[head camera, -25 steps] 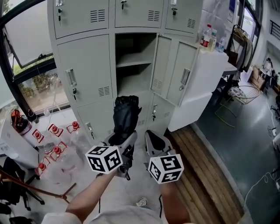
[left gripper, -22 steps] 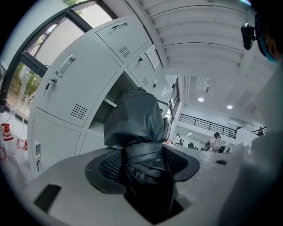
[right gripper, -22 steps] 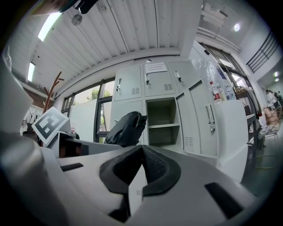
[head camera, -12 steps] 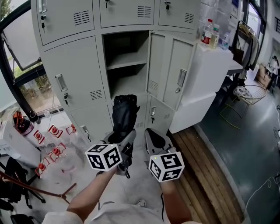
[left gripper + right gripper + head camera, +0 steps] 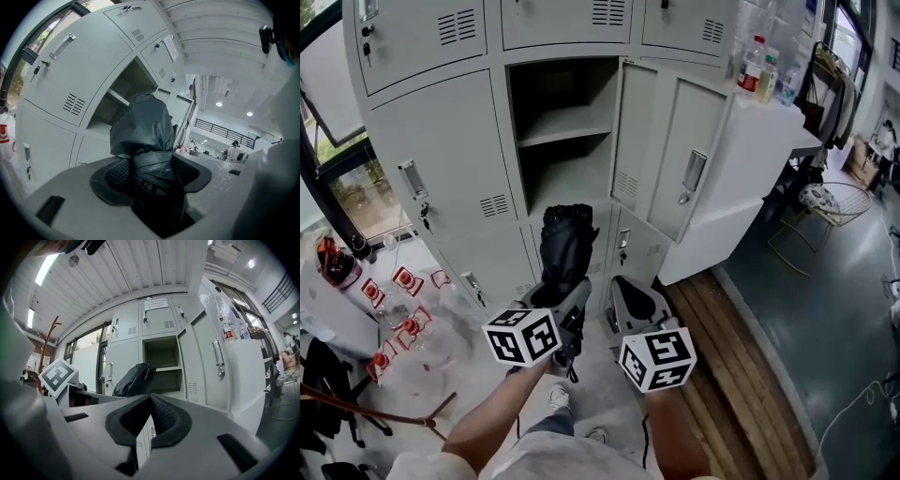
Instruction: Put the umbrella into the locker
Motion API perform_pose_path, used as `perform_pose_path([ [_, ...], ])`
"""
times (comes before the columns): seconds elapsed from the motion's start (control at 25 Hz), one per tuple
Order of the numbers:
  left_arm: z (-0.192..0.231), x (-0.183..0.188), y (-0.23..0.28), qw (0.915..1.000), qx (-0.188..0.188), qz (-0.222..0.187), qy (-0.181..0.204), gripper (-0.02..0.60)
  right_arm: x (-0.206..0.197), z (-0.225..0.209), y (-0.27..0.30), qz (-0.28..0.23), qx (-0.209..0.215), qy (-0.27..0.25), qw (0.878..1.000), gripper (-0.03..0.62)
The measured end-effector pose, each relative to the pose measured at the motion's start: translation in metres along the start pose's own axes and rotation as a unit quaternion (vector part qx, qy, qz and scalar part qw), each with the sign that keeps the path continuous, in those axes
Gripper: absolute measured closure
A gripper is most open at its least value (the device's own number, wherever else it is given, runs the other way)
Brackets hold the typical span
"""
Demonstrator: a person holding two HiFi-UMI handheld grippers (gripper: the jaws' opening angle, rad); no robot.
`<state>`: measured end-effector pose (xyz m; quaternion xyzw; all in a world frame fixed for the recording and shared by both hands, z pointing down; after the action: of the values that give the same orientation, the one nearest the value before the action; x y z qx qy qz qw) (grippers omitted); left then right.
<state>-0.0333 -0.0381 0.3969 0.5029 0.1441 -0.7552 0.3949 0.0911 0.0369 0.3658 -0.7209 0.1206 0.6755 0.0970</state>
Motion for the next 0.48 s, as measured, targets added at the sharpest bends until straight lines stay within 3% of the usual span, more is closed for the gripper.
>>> perform_pose_path([
  [0.48, 0.06, 0.028, 0.082, 0.9993, -0.026, 0.026, 0.005, 0.314, -0.004, -0.035, 0.104, 0.019, -0.014, -0.007, 1.0, 0.591],
])
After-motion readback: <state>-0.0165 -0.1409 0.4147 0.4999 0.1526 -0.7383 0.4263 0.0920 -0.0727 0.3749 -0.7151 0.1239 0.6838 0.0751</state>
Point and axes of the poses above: the fingertips, and each gripper's own axes: y forward along the fingers, z to its left, x out of its top, the point moved 6 cm from there along -y, backward along the fingers, and after that the axes turned 8 degrees about x, right-handed, at the moved point
